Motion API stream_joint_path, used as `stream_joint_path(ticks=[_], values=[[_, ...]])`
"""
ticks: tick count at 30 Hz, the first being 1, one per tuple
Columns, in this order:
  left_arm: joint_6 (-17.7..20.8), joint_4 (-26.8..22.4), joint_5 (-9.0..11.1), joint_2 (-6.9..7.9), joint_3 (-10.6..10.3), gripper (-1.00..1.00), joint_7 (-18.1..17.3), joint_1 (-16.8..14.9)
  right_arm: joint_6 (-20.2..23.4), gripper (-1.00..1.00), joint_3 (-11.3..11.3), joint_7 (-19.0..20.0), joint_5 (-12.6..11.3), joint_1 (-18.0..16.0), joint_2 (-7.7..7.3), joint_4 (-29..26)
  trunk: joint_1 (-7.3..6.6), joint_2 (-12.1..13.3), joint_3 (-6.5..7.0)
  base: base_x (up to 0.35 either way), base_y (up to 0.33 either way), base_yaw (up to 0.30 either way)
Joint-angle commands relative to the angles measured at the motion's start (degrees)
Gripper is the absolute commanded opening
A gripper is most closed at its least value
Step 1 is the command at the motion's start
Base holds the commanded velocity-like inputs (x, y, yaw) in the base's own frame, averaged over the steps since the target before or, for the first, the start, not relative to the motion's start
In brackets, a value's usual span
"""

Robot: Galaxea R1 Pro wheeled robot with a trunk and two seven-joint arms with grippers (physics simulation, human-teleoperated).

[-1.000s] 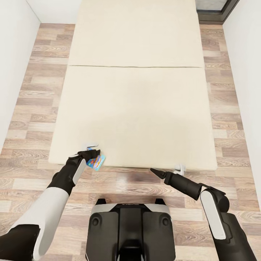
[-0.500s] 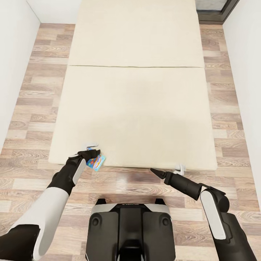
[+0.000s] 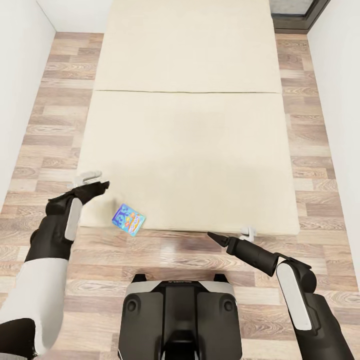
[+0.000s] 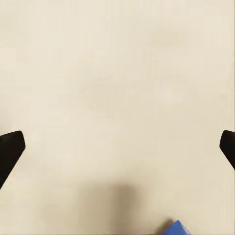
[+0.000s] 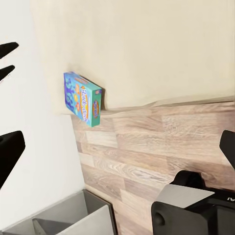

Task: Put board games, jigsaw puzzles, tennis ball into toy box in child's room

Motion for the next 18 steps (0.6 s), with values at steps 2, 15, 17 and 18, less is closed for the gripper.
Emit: stream_joint_path(ticks=[2,15,17,18], values=[[4.3,-3.5,1.1,0.73,4.8,1.0,-2.1,0.1,0.3,1.0,-0.1,0.2,0.0,0.0,0.0,0.0,0.04,-0.1,-0.06,0.0,0.0,0.0],[22.7,-0.1,1.7,19.89,33.6,1.0,-54.5,12.1,0.3,1.0,-0.5,0.6,0.0,0.0,-0.17,0.0,0.04,-0.1,-0.06,0.0,0.0,0.0],[22.3,4.1,1.5,21.98,34.8,1.0,-63.9,16.2,0.1,1.0,-0.5,0.8,0.0,0.0,-0.16,0.0,0.04,-0.1,-0.06,0.0,0.0,0.0],[22.0,5.0,1.5,22.4,35.0,1.0,-65.6,17.0,0.0,1.0,-0.5,0.8,0.0,0.0,-0.16,0.0,0.04,-0.1,-0.06,0.0,0.0,0.0]])
